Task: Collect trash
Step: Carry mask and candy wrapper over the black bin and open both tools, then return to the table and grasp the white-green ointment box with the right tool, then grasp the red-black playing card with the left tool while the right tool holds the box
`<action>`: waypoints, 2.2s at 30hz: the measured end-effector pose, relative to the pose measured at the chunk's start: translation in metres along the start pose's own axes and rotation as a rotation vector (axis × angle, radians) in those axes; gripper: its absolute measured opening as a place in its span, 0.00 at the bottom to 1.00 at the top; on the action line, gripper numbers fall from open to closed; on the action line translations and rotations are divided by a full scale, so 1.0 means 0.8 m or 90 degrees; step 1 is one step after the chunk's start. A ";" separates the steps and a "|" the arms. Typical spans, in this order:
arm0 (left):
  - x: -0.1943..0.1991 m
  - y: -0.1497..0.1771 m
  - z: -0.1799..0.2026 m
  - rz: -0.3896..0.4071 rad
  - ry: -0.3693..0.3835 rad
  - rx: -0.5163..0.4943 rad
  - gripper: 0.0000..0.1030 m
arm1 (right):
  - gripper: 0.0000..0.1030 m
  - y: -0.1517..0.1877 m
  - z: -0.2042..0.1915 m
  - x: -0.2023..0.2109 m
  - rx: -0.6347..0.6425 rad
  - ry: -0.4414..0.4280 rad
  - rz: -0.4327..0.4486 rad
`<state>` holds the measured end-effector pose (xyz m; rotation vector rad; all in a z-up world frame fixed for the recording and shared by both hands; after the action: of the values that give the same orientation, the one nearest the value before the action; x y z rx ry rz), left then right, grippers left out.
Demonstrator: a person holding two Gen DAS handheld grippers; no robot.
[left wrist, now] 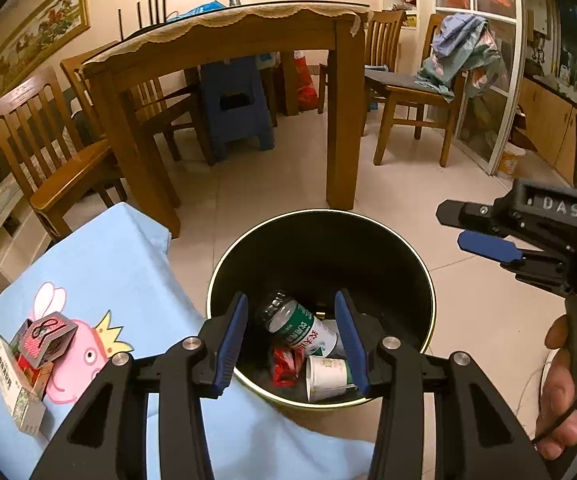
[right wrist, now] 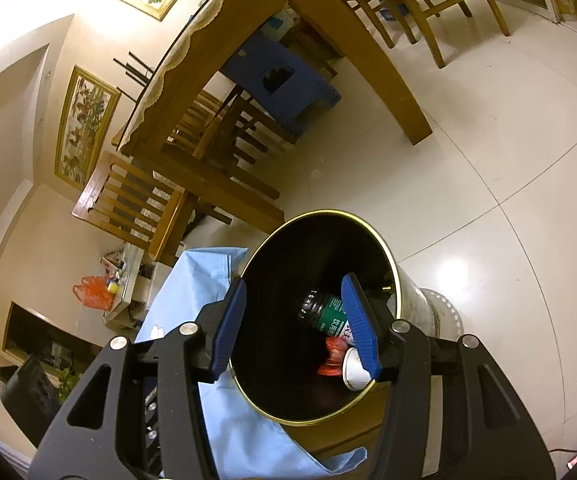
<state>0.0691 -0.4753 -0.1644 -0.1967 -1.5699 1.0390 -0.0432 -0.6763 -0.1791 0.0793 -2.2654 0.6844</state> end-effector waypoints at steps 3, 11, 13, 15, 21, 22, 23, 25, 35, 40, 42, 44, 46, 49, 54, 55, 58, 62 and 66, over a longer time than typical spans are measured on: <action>0.016 0.003 -0.010 0.011 -0.006 0.010 0.49 | 0.50 0.004 -0.007 -0.005 0.014 0.010 -0.001; 0.067 0.030 -0.054 0.033 -0.033 0.047 0.60 | 0.50 0.040 -0.067 -0.028 0.128 0.023 -0.017; 0.082 0.042 -0.073 0.034 -0.050 0.060 0.63 | 0.51 0.057 -0.089 -0.034 0.170 0.028 -0.018; 0.103 0.058 -0.095 0.044 -0.071 0.078 0.69 | 0.51 0.079 -0.117 -0.040 0.225 0.029 -0.018; 0.177 0.141 -0.188 0.046 -0.182 0.129 0.88 | 0.66 0.169 -0.209 -0.047 0.398 -0.003 -0.023; 0.189 0.157 -0.208 0.044 -0.197 0.149 0.92 | 0.66 0.185 -0.219 -0.048 0.419 -0.013 -0.027; 0.201 0.172 -0.226 0.041 -0.210 0.168 0.93 | 0.66 0.204 -0.232 -0.049 0.442 -0.024 -0.032; 0.226 0.201 -0.265 0.037 -0.243 0.204 0.93 | 0.66 0.231 -0.252 -0.048 0.470 -0.044 -0.042; 0.318 0.292 -0.379 0.062 -0.311 0.336 0.93 | 0.80 0.348 -0.450 -0.073 0.641 -0.139 -0.106; 0.330 0.309 -0.381 0.068 -0.310 0.342 0.93 | 0.72 0.390 -0.498 -0.134 0.744 -0.094 -0.147; 0.332 0.315 -0.387 0.068 -0.307 0.351 0.93 | 0.70 0.401 -0.508 -0.154 0.762 -0.070 -0.154; 0.331 0.321 -0.393 0.067 -0.305 0.360 0.93 | 0.69 0.408 -0.515 -0.168 0.766 -0.060 -0.160; 0.331 0.327 -0.396 0.066 -0.297 0.369 0.93 | 0.63 0.412 -0.516 -0.182 0.774 -0.044 -0.167; 0.325 0.325 -0.391 0.064 -0.288 0.366 0.93 | 0.50 0.420 -0.503 -0.199 0.789 -0.018 -0.177; 0.315 0.318 -0.379 0.062 -0.274 0.352 0.93 | 0.43 0.415 -0.488 -0.153 0.749 -0.102 -0.173; 0.313 0.317 -0.377 0.062 -0.272 0.350 0.93 | 0.43 0.407 -0.485 -0.137 0.731 -0.127 -0.170; 0.306 0.311 -0.371 0.060 -0.260 0.344 0.93 | 0.43 0.364 -0.463 -0.082 0.635 -0.234 -0.171; 0.285 0.295 -0.358 0.050 -0.230 0.324 0.93 | 0.43 0.292 -0.397 -0.051 0.523 -0.269 -0.168; 0.254 0.262 -0.337 0.036 -0.192 0.288 0.93 | 0.43 0.229 -0.314 -0.058 0.431 -0.250 -0.152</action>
<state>0.1543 -0.0881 -0.1876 0.2374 -1.5519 1.4912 0.1062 -0.4012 -0.1498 0.8581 -2.2199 1.3648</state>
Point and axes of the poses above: each gripper's, at about its wrist camera, not at the fingertips, and x roughly against the way its jaws point, z to its right, y to its underside, the point moved 8 cm from there along -x, roughly the way its jaws point, and after that the axes turned 11 degrees about y, right-handed, at the moved point
